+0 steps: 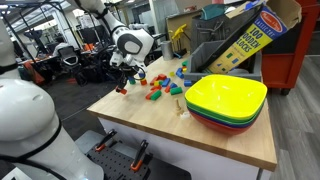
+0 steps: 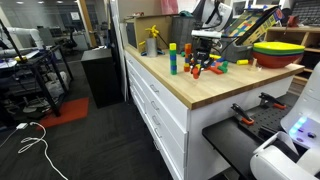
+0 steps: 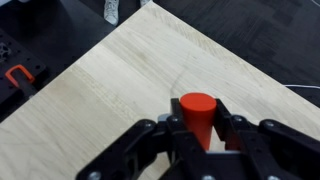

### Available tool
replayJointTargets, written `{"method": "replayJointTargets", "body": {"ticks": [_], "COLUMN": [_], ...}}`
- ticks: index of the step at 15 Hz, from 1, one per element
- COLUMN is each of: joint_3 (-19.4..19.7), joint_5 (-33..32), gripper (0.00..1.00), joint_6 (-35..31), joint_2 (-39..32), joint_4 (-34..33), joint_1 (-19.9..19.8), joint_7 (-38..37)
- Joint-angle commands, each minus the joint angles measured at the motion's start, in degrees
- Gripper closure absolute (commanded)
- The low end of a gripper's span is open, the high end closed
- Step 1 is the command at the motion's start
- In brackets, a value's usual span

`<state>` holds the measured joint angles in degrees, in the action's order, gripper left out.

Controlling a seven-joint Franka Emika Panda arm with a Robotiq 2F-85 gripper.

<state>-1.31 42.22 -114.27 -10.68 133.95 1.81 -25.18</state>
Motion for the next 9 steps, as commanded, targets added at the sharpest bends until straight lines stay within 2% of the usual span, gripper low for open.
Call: {"method": "replayJointTargets", "body": {"ticks": [1,9], "joint_3": [0.58,1.45], "joint_5": [1.89,4.62], "gripper": [0.91,0.91], "joint_6": [2.48,7.85], "joint_2": [-1.1,-1.9], "joint_4": [-1.1,-1.26], "joint_1": [-0.49,-1.29], "joint_7": [-0.88,-1.02]}}
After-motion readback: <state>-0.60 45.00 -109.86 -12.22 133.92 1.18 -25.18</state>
